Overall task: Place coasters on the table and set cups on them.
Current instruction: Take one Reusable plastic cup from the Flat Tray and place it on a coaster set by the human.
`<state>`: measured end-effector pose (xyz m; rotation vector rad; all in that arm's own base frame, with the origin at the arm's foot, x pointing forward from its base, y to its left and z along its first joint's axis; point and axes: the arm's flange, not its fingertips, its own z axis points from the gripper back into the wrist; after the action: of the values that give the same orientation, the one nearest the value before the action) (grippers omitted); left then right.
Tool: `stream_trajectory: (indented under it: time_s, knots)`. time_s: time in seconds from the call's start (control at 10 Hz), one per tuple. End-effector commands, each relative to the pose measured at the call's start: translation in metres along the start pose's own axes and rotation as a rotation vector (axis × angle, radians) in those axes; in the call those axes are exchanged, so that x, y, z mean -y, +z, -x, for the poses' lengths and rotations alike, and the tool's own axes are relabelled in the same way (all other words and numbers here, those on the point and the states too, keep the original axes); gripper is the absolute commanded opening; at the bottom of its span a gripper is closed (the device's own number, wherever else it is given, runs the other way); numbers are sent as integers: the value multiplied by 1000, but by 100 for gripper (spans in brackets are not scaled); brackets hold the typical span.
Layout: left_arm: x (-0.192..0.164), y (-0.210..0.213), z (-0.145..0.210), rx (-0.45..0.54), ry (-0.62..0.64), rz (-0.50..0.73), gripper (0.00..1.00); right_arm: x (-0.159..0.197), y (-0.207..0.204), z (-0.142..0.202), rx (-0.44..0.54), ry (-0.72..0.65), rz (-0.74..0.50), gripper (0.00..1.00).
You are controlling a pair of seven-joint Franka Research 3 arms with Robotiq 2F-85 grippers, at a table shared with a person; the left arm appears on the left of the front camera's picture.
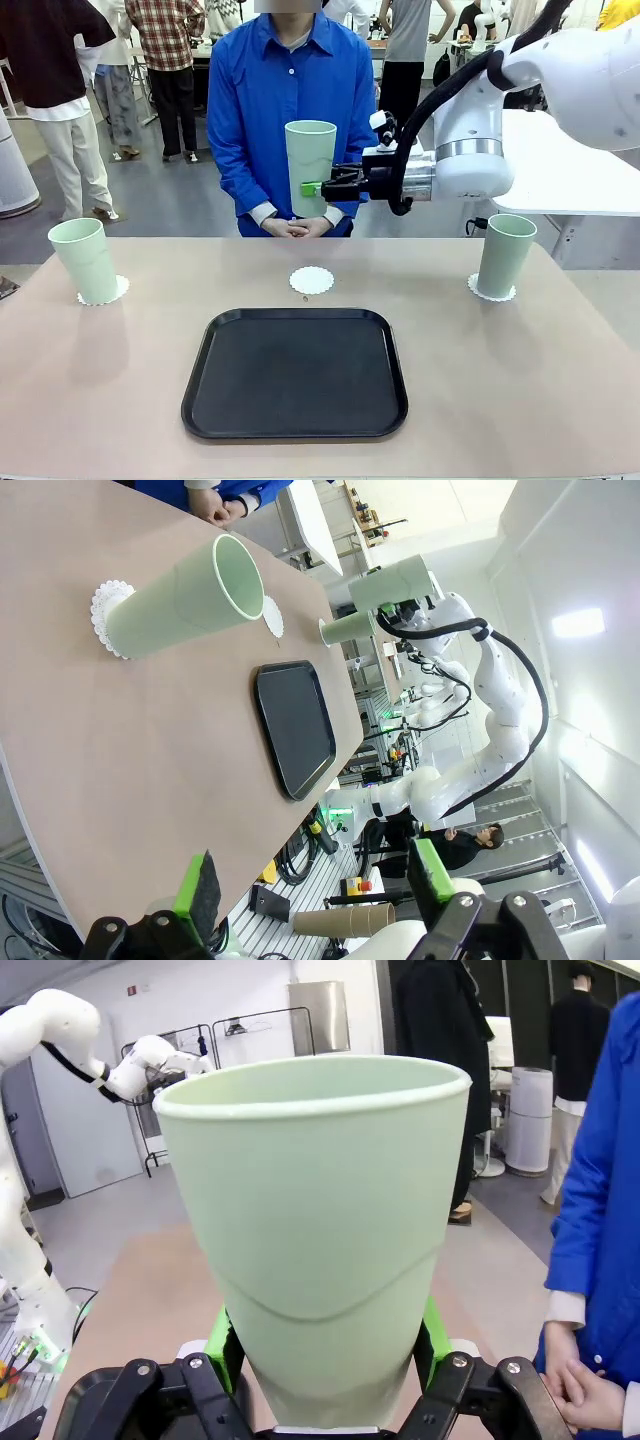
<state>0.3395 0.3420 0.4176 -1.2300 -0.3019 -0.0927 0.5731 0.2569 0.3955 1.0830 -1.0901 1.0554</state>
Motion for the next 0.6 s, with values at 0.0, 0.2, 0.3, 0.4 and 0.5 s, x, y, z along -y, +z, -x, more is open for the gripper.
stream_trajectory:
  time_s: [0.0, 0.2, 0.3, 0.4, 0.5]
  knots:
    - [2, 1, 2, -4, -5, 3, 100, 18, -11, -7, -19, -30, 6, 82]
    - [2, 1, 2, -4, -5, 3, 100, 11, -3, 2, 3, -12, 5, 82]
    - [2, 1, 2, -4, -5, 3, 100, 11, -3, 2, 3, -12, 5, 82]
    - [2, 1, 2, -4, -5, 3, 100, 11, -3, 2, 3, -12, 5, 82]
    - [2, 1, 2, -4, -5, 3, 100, 16, -4, 2, 2, -17, 7, 82]
